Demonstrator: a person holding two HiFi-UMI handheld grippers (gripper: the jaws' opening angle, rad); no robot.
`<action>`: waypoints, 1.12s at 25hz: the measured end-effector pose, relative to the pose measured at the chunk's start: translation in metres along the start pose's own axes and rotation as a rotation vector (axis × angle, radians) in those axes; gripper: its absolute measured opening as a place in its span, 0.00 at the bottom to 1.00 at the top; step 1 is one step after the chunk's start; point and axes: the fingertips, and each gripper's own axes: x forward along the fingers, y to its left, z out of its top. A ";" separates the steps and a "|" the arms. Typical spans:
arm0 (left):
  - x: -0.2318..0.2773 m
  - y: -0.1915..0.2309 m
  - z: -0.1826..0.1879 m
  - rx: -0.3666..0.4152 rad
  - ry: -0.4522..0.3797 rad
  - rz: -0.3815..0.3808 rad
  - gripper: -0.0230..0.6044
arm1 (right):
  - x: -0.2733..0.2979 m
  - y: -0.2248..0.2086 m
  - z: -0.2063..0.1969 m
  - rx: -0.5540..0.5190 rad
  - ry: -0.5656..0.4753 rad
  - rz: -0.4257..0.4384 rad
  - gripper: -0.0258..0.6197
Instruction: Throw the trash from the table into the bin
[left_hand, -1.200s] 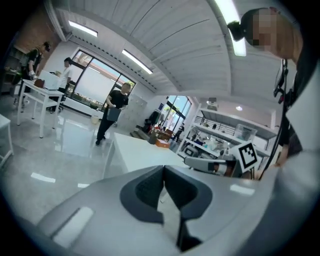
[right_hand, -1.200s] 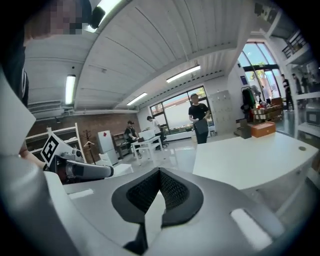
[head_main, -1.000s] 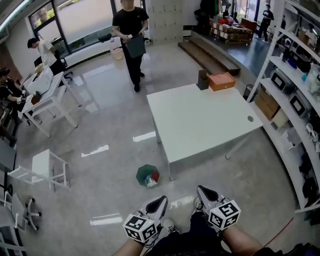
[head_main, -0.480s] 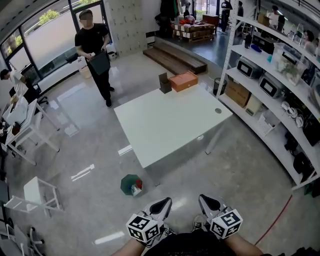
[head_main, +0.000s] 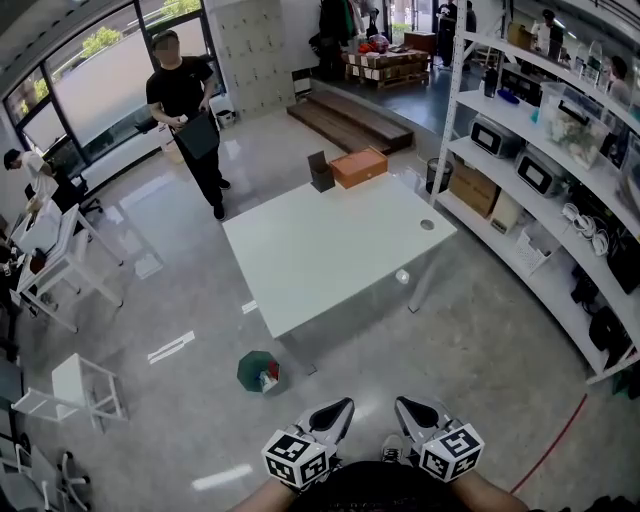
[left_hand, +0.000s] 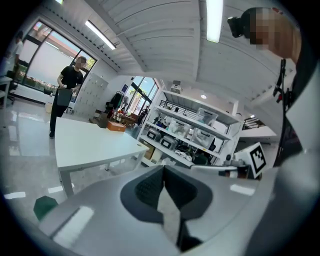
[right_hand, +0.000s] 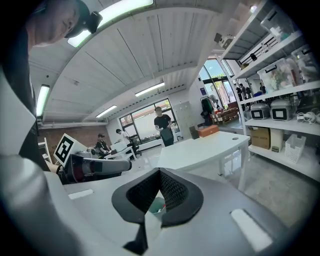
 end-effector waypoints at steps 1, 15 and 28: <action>-0.001 -0.001 -0.001 -0.002 -0.001 0.005 0.05 | -0.001 0.000 -0.001 0.003 0.003 0.005 0.04; -0.007 0.002 -0.002 -0.013 -0.014 0.056 0.05 | 0.007 0.005 -0.002 -0.014 0.023 0.065 0.04; -0.009 0.016 0.000 -0.021 -0.015 0.079 0.05 | 0.021 0.006 -0.002 -0.018 0.039 0.083 0.04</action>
